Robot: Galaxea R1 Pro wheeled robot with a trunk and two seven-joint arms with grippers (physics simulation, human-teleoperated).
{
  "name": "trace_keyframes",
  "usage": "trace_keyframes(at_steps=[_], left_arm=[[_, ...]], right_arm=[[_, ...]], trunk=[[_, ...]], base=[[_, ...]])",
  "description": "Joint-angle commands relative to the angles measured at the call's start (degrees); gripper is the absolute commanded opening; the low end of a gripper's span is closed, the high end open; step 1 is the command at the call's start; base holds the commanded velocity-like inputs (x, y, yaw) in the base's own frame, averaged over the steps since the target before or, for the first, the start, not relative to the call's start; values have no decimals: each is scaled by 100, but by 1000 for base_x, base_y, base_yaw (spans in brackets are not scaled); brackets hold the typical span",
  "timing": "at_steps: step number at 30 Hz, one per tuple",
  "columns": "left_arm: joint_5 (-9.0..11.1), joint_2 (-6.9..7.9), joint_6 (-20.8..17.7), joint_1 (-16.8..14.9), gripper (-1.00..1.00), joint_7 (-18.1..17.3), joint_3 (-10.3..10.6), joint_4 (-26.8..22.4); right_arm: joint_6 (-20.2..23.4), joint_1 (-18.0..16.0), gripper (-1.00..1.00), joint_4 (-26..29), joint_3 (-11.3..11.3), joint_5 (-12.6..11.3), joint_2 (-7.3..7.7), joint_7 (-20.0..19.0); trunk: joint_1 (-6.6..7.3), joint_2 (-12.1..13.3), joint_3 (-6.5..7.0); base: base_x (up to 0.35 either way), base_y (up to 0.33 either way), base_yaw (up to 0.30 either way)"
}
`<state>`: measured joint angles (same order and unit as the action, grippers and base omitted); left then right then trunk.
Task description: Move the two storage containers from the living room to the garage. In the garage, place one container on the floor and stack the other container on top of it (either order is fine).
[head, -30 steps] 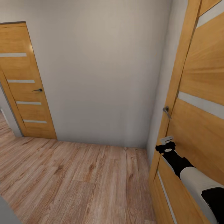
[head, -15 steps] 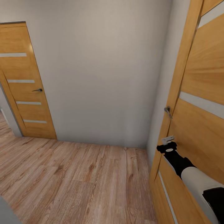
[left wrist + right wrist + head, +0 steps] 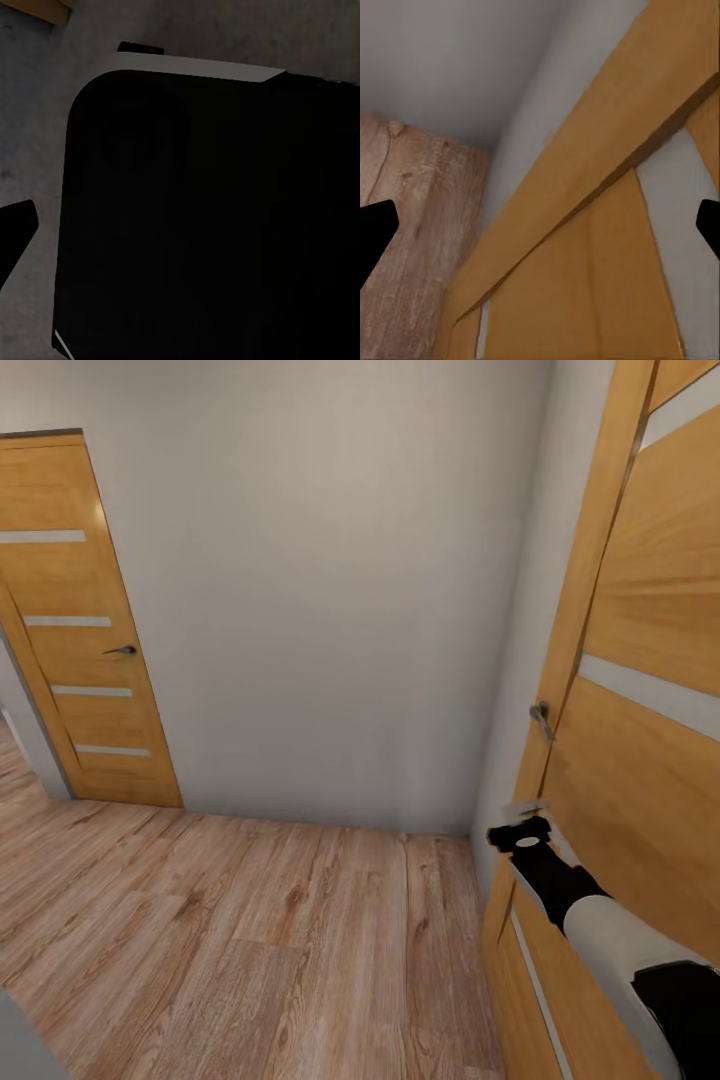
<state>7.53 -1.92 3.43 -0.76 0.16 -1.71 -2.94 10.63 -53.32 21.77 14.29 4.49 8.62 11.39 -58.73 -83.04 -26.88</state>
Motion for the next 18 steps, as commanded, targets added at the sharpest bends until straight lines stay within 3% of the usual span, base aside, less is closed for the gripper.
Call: trace_keyframes(at_steps=[1, 4, 13, 18], left_arm=[[38, -2, 18, -3, 100, 2, -13, 4], [38, -2, 18, -3, 100, 2, -13, 4], [38, -2, 17, -3, 100, 2, -13, 4], [38, -2, 15, -3, 100, 2, -13, 4]], right_arm=[[60, -3, 100, 11, 35, 51, -84, 21], [56, -3, 100, 11, 35, 51, -186, 21], [-13, -3, 100, 14, 17, 72, -235, 14], [-502, -3, 100, 12, 13, 64, -190, 21]], trunk=[[0, -3, -6], [0, -3, -6], [0, -3, -6], [0, -3, -6]], base=[[0, 0, 0], [0, 0, 0], [0, 0, 0], [0, 0, 0]])
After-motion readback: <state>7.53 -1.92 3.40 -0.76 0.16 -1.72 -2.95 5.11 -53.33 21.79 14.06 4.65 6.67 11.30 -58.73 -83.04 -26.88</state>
